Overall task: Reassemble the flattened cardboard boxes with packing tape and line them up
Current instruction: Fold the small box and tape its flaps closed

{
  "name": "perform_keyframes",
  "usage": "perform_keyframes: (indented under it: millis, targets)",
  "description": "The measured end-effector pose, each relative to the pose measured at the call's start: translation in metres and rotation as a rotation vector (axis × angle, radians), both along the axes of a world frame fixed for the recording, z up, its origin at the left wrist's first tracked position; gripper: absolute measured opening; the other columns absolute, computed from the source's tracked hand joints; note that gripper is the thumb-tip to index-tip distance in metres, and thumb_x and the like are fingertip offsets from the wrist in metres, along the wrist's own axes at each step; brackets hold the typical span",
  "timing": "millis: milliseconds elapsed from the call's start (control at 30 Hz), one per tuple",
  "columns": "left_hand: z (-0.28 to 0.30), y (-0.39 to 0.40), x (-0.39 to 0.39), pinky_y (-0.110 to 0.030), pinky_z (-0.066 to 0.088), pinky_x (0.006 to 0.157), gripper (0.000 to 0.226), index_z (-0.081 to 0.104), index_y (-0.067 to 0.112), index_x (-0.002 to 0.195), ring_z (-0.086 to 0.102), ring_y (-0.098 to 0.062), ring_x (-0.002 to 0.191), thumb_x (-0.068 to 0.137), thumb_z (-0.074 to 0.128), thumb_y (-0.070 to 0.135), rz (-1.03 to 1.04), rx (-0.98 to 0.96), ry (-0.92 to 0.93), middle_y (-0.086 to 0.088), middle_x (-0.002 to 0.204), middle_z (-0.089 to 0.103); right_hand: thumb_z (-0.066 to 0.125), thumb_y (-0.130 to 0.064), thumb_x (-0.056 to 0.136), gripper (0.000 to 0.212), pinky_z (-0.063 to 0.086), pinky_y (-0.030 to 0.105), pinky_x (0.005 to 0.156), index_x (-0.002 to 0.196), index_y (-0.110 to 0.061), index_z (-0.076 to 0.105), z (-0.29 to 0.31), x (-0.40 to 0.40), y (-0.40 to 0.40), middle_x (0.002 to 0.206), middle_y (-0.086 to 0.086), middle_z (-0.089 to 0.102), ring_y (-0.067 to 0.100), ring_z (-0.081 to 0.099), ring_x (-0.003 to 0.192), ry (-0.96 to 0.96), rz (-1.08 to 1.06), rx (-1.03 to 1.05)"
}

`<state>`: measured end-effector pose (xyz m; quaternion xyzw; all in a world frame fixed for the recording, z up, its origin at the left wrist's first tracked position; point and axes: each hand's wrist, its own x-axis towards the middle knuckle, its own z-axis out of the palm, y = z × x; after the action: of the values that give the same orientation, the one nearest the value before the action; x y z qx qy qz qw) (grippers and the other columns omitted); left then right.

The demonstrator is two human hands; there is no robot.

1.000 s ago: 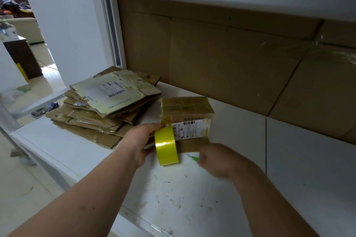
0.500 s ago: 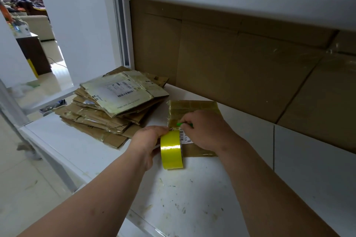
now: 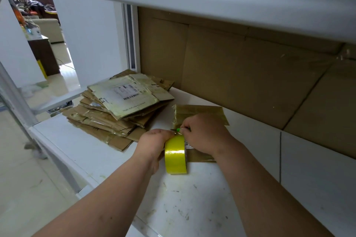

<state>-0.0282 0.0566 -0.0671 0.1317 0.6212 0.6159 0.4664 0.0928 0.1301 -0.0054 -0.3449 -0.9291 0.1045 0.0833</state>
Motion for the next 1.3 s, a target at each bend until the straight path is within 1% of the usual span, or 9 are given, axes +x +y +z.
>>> perform_keyframes:
  millis: [200, 367, 467, 533, 733, 900, 1033, 1167, 1300]
  targets:
    - [-0.001, 0.002, 0.000, -0.057, 0.055, 0.089, 0.016, 0.071, 0.003, 0.098, 0.068, -0.040, 0.097, 0.085, 0.073, 0.012, 0.014, -0.011, 0.041, -0.027, 0.107, 0.068, 0.051, -0.031, 0.097, 0.023, 0.036, 0.027, 0.062, 0.101, -0.017, 0.070, -0.001, -0.010, -0.002, 0.095, 0.005, 0.068, 0.022, 0.059, 0.082, -0.044, -0.026, 0.058]
    - [-0.003, 0.003, -0.002, -0.056, 0.055, 0.087, 0.014, 0.070, 0.002, 0.094, 0.067, -0.035, 0.086, 0.085, 0.073, 0.013, 0.024, -0.014, 0.062, -0.028, 0.104, 0.068, 0.052, -0.030, 0.096, 0.022, 0.039, 0.029, 0.068, 0.101, -0.017, 0.069, -0.001, -0.016, -0.003, 0.100, 0.008, 0.067, 0.027, 0.063, 0.094, -0.059, -0.019, 0.079]
    - [-0.003, 0.002, -0.005, -0.054, 0.056, 0.087, 0.012, 0.068, 0.001, 0.094, 0.068, -0.038, 0.089, 0.087, 0.071, 0.010, 0.027, -0.012, 0.046, -0.028, 0.103, 0.069, 0.054, -0.030, 0.096, 0.023, 0.043, 0.030, 0.072, 0.106, -0.015, 0.069, -0.002, -0.018, -0.004, 0.105, 0.009, 0.067, 0.029, 0.063, 0.098, -0.044, -0.026, 0.038]
    - [-0.002, 0.002, -0.005, -0.055, 0.056, 0.089, 0.009, 0.068, 0.001, 0.092, 0.068, -0.041, 0.098, 0.087, 0.070, 0.009, 0.013, -0.014, 0.051, -0.027, 0.103, 0.069, 0.054, -0.029, 0.096, 0.023, 0.042, 0.029, 0.069, 0.106, -0.014, 0.068, -0.003, -0.020, -0.003, 0.103, 0.008, 0.067, 0.028, 0.063, 0.096, -0.047, -0.030, 0.038]
    - [0.002, 0.000, -0.001, -0.050, 0.058, 0.087, 0.009, 0.069, 0.000, 0.090, 0.069, -0.040, 0.098, 0.085, 0.071, 0.007, -0.010, -0.013, 0.051, -0.026, 0.102, 0.070, 0.053, -0.030, 0.097, 0.022, 0.039, 0.028, 0.066, 0.104, -0.014, 0.068, -0.005, -0.018, -0.001, 0.098, 0.006, 0.066, 0.023, 0.059, 0.086, -0.043, -0.046, 0.007]
    - [0.004, 0.000, -0.002, -0.053, 0.056, 0.090, 0.007, 0.070, 0.002, 0.090, 0.069, -0.039, 0.096, 0.086, 0.071, 0.007, -0.011, -0.018, 0.046, -0.026, 0.102, 0.070, 0.053, -0.028, 0.098, 0.017, 0.030, 0.023, 0.053, 0.095, -0.018, 0.066, -0.003, -0.004, 0.005, 0.079, -0.003, 0.058, 0.010, 0.053, 0.070, -0.013, -0.049, -0.037]
    - [0.005, 0.002, -0.004, -0.053, 0.054, 0.089, 0.007, 0.071, 0.001, 0.092, 0.065, -0.033, 0.086, 0.087, 0.068, 0.005, -0.010, -0.016, 0.042, -0.028, 0.107, 0.068, 0.054, -0.029, 0.098, 0.018, 0.042, 0.023, 0.059, 0.095, -0.018, 0.068, -0.005, 0.008, 0.012, 0.082, -0.001, 0.065, 0.012, 0.062, 0.076, 0.001, -0.068, -0.081]
    - [0.007, 0.001, -0.005, -0.051, 0.054, 0.090, 0.011, 0.072, 0.002, 0.098, 0.066, -0.035, 0.094, 0.089, 0.067, 0.007, -0.048, -0.026, 0.042, -0.025, 0.109, 0.069, 0.058, -0.030, 0.096, 0.017, 0.049, 0.024, 0.058, 0.089, -0.020, 0.068, -0.010, 0.019, 0.016, 0.078, 0.000, 0.068, 0.010, 0.065, 0.071, 0.079, -0.102, -0.180]
    - [0.011, 0.000, -0.007, -0.051, 0.054, 0.091, 0.011, 0.069, 0.001, 0.100, 0.065, -0.035, 0.093, 0.092, 0.063, 0.006, -0.071, -0.036, 0.041, -0.025, 0.110, 0.067, 0.059, -0.030, 0.096, 0.019, 0.042, 0.018, 0.054, 0.081, -0.020, 0.066, -0.010, 0.033, 0.017, 0.073, -0.003, 0.066, 0.001, 0.058, 0.060, 0.195, -0.132, -0.318]
